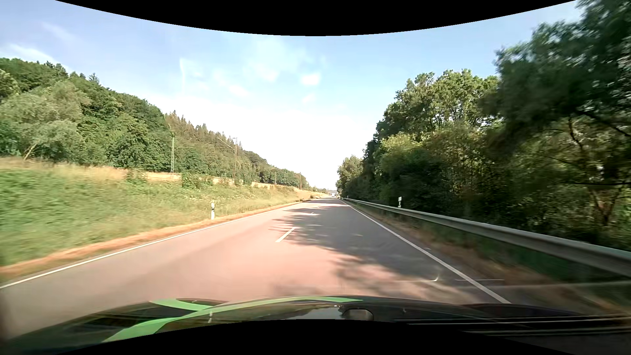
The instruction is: Follow the waypoints while adhering to traffic rules and regulations
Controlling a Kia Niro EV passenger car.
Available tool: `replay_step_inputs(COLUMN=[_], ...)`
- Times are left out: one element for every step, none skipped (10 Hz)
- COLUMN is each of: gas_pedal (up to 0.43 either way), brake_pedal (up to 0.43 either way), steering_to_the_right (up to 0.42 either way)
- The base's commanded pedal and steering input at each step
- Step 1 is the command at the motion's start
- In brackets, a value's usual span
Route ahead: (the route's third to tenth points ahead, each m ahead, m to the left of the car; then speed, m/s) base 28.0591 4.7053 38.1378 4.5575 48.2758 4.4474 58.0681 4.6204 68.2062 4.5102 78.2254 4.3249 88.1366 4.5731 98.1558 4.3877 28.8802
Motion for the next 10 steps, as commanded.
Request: replay_step_inputs(gas_pedal=[0.319,0.319,0.331,0.339,0.350,0.350,0.339,0.311,0.287,0.280], brake_pedal=[0.000,0.000,0.000,0.000,0.000,0.000,0.000,0.000,0.000,0.000], steering_to_the_right=[0.000,0.000,0.000,0.000,0.000,0.000,0.000,0.000,0.000,0.000])
